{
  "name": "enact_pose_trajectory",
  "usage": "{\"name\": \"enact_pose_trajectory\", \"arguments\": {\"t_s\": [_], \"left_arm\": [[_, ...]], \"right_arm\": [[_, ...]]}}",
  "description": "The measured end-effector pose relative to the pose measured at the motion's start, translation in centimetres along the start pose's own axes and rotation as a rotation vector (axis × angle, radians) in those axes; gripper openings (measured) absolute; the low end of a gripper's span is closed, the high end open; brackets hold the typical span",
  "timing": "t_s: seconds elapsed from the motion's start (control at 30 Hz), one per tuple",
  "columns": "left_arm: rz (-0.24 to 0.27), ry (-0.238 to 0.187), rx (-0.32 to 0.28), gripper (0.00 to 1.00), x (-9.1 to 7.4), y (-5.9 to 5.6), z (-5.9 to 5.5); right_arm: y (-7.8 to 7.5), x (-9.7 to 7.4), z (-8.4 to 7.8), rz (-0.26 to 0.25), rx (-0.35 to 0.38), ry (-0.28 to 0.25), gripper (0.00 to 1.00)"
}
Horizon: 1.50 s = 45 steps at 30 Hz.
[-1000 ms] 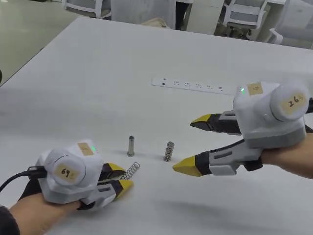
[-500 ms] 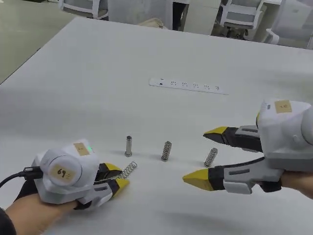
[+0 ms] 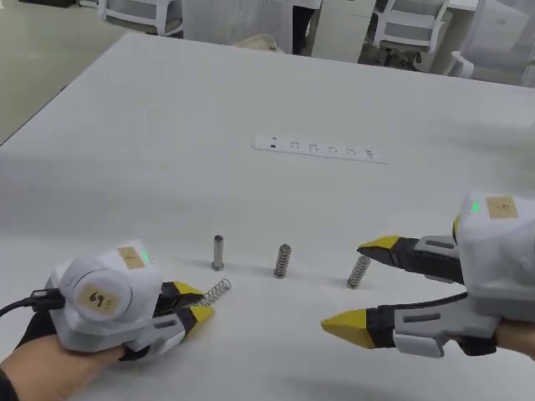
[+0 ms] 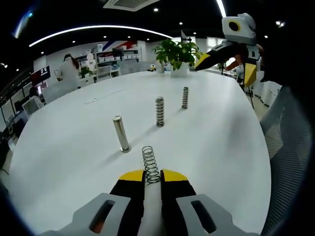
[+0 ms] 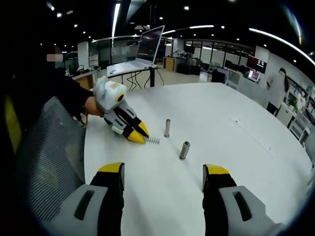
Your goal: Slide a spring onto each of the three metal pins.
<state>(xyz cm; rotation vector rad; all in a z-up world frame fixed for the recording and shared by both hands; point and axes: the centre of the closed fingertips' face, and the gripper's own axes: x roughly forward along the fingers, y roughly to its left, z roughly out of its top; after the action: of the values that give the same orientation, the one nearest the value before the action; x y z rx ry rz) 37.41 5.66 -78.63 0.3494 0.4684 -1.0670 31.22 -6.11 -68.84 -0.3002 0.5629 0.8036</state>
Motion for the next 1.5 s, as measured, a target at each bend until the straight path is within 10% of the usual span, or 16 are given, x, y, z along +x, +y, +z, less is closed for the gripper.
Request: {"name": "enact_pose_trajectory", "arguments": {"t_s": [0.6,1.5], "left_arm": [[-0.035,-0.009,0.033,0.02,-0.8,-0.8,0.2],[-0.257,-0.149,0.135,0.02,-2.8,-6.8,5.9]], "right_arm": [[0.0,0.1,-1.4,-0.001,0.042,0.008,0.62],[2.3,1.2,-1.2,0.065,0.053,-0.008,0.56]]}}
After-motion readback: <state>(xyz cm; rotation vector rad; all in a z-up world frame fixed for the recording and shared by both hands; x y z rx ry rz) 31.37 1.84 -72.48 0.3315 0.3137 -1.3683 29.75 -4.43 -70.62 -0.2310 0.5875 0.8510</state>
